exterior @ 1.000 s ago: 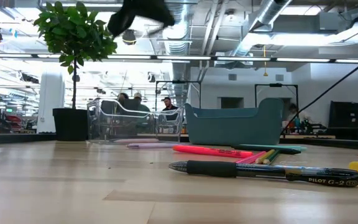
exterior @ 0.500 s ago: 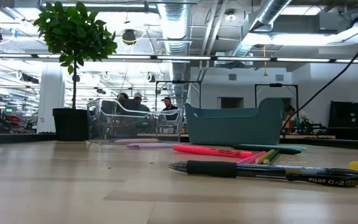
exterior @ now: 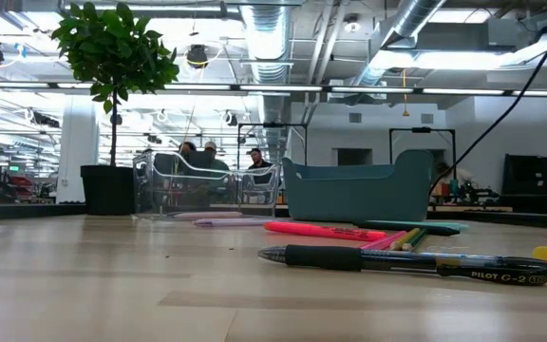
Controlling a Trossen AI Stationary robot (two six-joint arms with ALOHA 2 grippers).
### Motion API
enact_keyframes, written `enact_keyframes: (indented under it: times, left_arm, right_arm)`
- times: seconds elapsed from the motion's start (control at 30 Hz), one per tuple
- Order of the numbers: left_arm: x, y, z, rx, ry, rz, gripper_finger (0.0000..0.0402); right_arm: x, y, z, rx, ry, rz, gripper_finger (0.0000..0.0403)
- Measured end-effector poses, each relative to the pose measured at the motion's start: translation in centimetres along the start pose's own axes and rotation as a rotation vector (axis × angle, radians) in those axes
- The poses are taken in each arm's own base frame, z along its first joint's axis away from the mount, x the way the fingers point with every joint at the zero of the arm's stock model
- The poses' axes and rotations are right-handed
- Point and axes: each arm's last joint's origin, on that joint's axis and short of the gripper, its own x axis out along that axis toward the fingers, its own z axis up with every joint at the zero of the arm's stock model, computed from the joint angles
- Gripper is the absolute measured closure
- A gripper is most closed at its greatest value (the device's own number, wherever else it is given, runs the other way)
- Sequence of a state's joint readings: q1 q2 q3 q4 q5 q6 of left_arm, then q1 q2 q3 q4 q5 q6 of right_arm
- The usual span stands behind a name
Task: Sort pens & pencils
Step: Put the black colored pencil into the blue bin
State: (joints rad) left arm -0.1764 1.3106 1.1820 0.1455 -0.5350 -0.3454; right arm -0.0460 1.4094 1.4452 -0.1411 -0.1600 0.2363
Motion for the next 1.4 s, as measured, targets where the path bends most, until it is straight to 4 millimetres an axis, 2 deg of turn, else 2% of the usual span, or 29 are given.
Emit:
enact_keyframes:
  times: [0.13, 0.2, 0.27, 0.4, 0.47, 0.73, 0.9, 1.03, 1.1, 1.2, 1.27, 1.4]
  left_arm:
    - [0.0, 0.0, 0.0, 0.006, 0.001, -0.003, 0.0397]
    - [0.0, 0.0, 0.0, 0.011, 0.002, -0.003, 0.0397]
    - [0.0, 0.0, 0.0, 0.015, 0.003, -0.002, 0.0397]
    - [0.0, 0.0, 0.0, 0.019, 0.004, -0.003, 0.0397]
    - [0.0, 0.0, 0.0, 0.021, 0.007, -0.009, 0.0397]
    - [0.0, 0.2, -0.1, 0.023, 0.017, 0.022, 0.0388]
    - [0.0, 0.6, -1.1, 0.038, 0.090, 0.081, 0.0336]
    - [0.0, 1.0, -1.4, 0.032, 0.112, 0.131, 0.0283]
    - [-0.1, 1.3, -1.7, 0.042, 0.144, 0.156, 0.0262]
    - [-0.5, 1.7, -2.3, 0.000, 0.211, 0.191, 0.0242]
    - [-0.9, 2.0, -2.9, -0.024, 0.280, 0.212, 0.0238]
    - [-1.7, 2.1, -4.4, -0.037, 0.415, 0.246, 0.0244]
  right_arm:
    - [0.1, 0.0, 0.2, -0.012, -0.027, 0.006, 0.0187]
    - [0.1, 0.0, 0.3, -0.026, -0.030, 0.006, 0.0208]
    - [0.1, 0.0, 0.2, -0.029, -0.026, 0.006, 0.0247]
    - [0.1, -0.1, 0.2, -0.047, -0.021, 0.030, 0.0361]
    - [0.0, -0.3, 0.3, -0.050, -0.019, 0.038, 0.0382]
    - [-0.4, -0.7, 0.5, -0.022, -0.026, -0.028, 0.0382]
    - [-2.9, -2.1, 1.7, -0.042, -0.039, -0.141, 0.0382]
    - [-4.0, -3.6, 1.9, -0.031, -0.022, -0.213, 0.0382]
    - [-4.5, -4.6, 1.7, -0.035, 0.015, -0.288, 0.0382]
    - [-5.8, -6.8, 0.6, -0.067, 0.159, -0.514, 0.0382]
    - [-6.3, -8.8, -0.5, -0.093, 0.288, -0.660, 0.0382]
    - [-6.1, -13.0, -3.0, -0.081, 0.536, -0.773, 0.0382]
